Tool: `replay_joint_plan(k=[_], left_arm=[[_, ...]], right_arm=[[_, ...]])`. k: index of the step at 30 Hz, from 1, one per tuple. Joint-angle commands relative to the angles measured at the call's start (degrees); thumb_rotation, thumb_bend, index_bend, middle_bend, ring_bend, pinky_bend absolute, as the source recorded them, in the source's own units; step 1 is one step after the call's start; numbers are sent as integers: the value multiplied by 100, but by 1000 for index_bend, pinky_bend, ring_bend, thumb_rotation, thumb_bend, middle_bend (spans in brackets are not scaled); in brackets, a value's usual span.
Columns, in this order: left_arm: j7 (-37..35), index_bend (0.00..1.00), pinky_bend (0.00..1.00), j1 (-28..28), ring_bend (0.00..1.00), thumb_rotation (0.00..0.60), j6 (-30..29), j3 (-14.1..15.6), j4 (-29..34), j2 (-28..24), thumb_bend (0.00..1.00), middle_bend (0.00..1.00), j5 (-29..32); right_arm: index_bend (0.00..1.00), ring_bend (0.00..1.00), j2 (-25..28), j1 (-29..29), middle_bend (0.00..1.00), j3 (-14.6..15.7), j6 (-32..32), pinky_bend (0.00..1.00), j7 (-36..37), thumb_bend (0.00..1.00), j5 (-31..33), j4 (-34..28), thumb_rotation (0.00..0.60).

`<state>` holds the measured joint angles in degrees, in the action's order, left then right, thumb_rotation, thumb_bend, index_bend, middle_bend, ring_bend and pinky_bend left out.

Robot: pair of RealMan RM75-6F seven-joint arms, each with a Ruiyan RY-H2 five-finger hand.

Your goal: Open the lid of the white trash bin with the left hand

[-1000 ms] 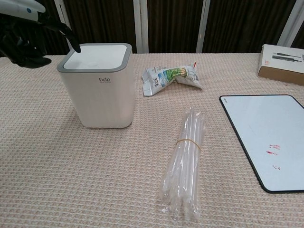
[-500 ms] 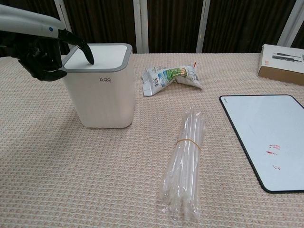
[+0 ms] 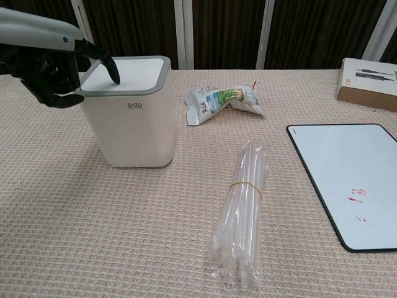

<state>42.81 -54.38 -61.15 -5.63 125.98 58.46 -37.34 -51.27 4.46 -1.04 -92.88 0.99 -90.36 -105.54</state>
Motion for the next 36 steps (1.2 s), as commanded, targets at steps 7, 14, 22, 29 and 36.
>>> replay_joint_plan(k=[7,14,22,29,36], left_arm=[[-2,252,377,783,296,600,-1716,-55,735,-223,282,384,-1796],[558,216,155,1801,96,600,-2823,792,900,-485,87,207,-2573],[-1357,215,102,3458,4,600,-3757,1841,84,-883,76,126,-4020],[-3383,216,82,4116,2,600,-3927,2037,-1369,-899,77,125,-4487],[-4521,218,82,4689,2,600,-4160,2016,-2516,-557,78,130,-4751]], right_arm=[[117,0,-38,-28,56,-8,59,0,-107,269,34,-39,600],[117,2,-43,-21,56,-20,36,0,-141,269,41,-59,600],[117,5,-58,-39,56,-30,72,0,-168,268,69,-71,600],[117,5,-97,-65,56,-13,133,0,-289,268,53,-101,600],[117,5,-110,-71,55,-21,145,0,-335,268,79,-119,600]])
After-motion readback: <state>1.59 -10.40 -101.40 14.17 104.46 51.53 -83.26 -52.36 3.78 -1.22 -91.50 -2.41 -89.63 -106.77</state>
